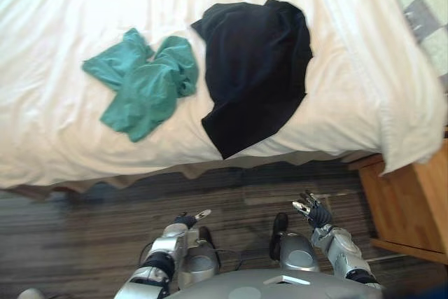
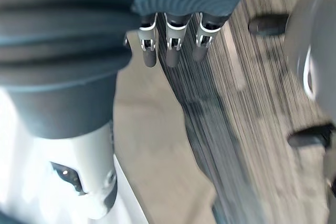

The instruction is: Tidy the bed and pick cloth on bed and put in laundry

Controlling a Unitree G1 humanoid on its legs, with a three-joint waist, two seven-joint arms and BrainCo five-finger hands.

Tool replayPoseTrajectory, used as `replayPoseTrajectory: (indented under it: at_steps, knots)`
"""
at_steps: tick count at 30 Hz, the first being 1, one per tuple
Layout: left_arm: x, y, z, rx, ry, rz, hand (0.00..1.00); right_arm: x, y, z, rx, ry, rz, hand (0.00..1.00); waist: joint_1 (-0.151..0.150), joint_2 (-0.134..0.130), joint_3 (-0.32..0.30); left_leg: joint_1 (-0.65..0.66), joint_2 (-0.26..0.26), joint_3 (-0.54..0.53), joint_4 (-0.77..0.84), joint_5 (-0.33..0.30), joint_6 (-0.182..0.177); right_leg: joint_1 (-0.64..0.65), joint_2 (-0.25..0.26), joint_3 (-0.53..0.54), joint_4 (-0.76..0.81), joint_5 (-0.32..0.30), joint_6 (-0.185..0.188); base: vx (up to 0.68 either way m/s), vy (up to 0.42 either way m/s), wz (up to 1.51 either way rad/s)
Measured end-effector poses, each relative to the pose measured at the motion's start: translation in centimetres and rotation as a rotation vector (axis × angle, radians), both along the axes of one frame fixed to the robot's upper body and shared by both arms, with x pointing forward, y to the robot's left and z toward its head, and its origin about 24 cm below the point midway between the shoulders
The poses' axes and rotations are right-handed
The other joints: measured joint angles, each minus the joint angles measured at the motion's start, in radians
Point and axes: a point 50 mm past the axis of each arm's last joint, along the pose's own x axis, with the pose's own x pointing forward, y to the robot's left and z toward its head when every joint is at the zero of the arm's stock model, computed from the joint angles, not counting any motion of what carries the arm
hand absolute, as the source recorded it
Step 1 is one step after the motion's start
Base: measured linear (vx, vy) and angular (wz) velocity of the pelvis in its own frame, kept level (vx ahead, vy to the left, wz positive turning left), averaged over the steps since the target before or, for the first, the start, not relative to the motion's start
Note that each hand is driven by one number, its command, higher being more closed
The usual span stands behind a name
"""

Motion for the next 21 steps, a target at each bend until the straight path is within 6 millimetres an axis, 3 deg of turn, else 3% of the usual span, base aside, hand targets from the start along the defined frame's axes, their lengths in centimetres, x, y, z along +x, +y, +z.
replayPoseTrajectory:
  at_steps: [3,5,7,9,10,12,14,15,16,17,18,19,20,21]
  knots:
    - [-0.1,0.4,0.0,0.022,-0.040,0.057,0.00,0.7,0.6,0.3,-0.006,-0.014,0.060,0.00,0.002,-0.004,0.009,-0.055,0.003,0.009,0.107,-0.007,0.003,-0.039,-0.025,0.012,0.077,-0.050,-0.012,-0.07,-0.019,0.03]
    - [1.3,0.6,0.6,0.013,-0.133,0.101,0.00,1.4,0.0,0.5,-0.092,-0.006,0.134,0.00,0.000,-0.007,0.060,-0.139,0.040,0.017,0.344,-0.025,-0.004,-0.060,-0.060,0.031,0.180,-0.104,-0.005,-0.14,0.019,-0.08]
    - [1.5,0.7,0.8,0.021,-0.170,0.106,0.00,0.8,-0.8,0.1,-0.115,0.038,0.099,0.00,-0.002,0.000,0.070,-0.160,0.056,0.013,0.422,-0.023,-0.001,-0.053,-0.075,0.035,0.219,-0.123,-0.003,-0.10,0.065,-0.04]
    - [1.8,0.9,1.0,0.035,-0.209,0.130,0.00,0.2,-1.8,0.0,-0.082,0.065,0.018,0.00,-0.013,-0.013,0.077,-0.144,0.034,0.007,0.401,-0.040,0.001,-0.057,-0.108,0.051,0.227,-0.125,0.002,-0.07,0.117,-0.13]
    - [1.5,1.2,0.9,0.040,-0.208,0.160,0.00,0.1,-2.5,0.0,-0.071,0.066,-0.026,0.00,-0.022,-0.003,0.072,-0.144,0.065,-0.007,0.398,-0.082,0.021,-0.073,-0.108,0.066,0.227,-0.123,0.004,-0.05,0.162,-0.25]
    - [0.6,1.8,0.5,0.054,-0.180,0.214,0.00,-0.2,-3.6,0.1,-0.102,0.072,-0.027,0.00,-0.032,0.006,0.067,-0.143,0.140,-0.056,0.351,-0.092,0.020,-0.087,-0.113,0.100,0.232,-0.125,0.012,-0.02,0.191,-0.22]
    - [0.2,2.1,0.4,0.059,-0.183,0.239,0.00,-1.1,-4.4,-0.1,-0.148,0.094,0.014,0.00,-0.031,0.001,0.065,-0.145,0.196,-0.126,0.299,-0.083,0.027,-0.104,-0.145,0.137,0.242,-0.121,0.052,0.03,0.290,-0.26]
    - [-0.3,2.1,0.2,0.055,-0.175,0.245,0.00,-1.2,-4.8,-0.1,-0.172,0.092,0.036,0.00,-0.031,0.003,0.063,-0.145,0.219,-0.166,0.279,-0.076,0.034,-0.106,-0.166,0.163,0.242,-0.110,0.088,0.07,0.478,-0.27]
    - [-0.5,1.9,0.1,0.054,-0.171,0.242,0.00,-1.3,-5.3,0.0,-0.199,0.099,0.068,0.00,-0.029,0.012,0.051,-0.144,0.232,-0.180,0.269,-0.071,0.026,-0.101,-0.190,0.176,0.235,-0.096,0.134,0.07,0.522,-0.22]
    - [-0.7,1.7,0.0,0.051,-0.160,0.240,0.00,-1.5,-5.5,0.0,-0.212,0.106,0.084,0.00,-0.030,0.023,0.044,-0.142,0.232,-0.178,0.257,-0.069,0.019,-0.094,-0.199,0.180,0.225,-0.085,0.146,0.07,0.627,-0.10]
    - [-1.2,1.3,-0.4,0.044,-0.137,0.225,0.00,-1.8,-5.9,-0.1,-0.233,0.124,0.101,0.00,-0.031,0.051,0.027,-0.141,0.227,-0.179,0.230,-0.079,-0.052,-0.073,-0.205,0.185,0.187,-0.049,0.142,0.12,0.698,-0.10]
    - [-0.8,2.2,-0.1,0.060,-0.150,0.217,0.00,-1.6,-4.5,-0.6,-0.202,0.130,0.100,0.00,-0.014,0.003,0.026,-0.143,0.185,-0.148,0.295,-0.102,-0.141,-0.035,-0.253,0.207,0.114,0.032,0.146,0.13,0.694,-0.10]
    - [-0.8,2.8,0.0,0.076,-0.153,0.209,0.00,-1.6,-3.6,-0.7,-0.184,0.129,0.120,0.00,-0.004,-0.010,0.017,-0.158,0.176,-0.147,0.314,-0.122,-0.140,-0.030,-0.255,0.193,0.080,0.099,0.139,0.11,0.600,-0.24]
    - [-0.7,4.2,0.3,0.114,-0.155,0.202,0.00,-1.2,-1.5,-1.0,-0.146,0.120,0.183,0.00,0.029,-0.017,0.008,-0.174,0.191,-0.119,0.339,-0.140,-0.120,-0.032,-0.245,0.128,0.015,0.244,0.085,0.07,0.484,-0.38]
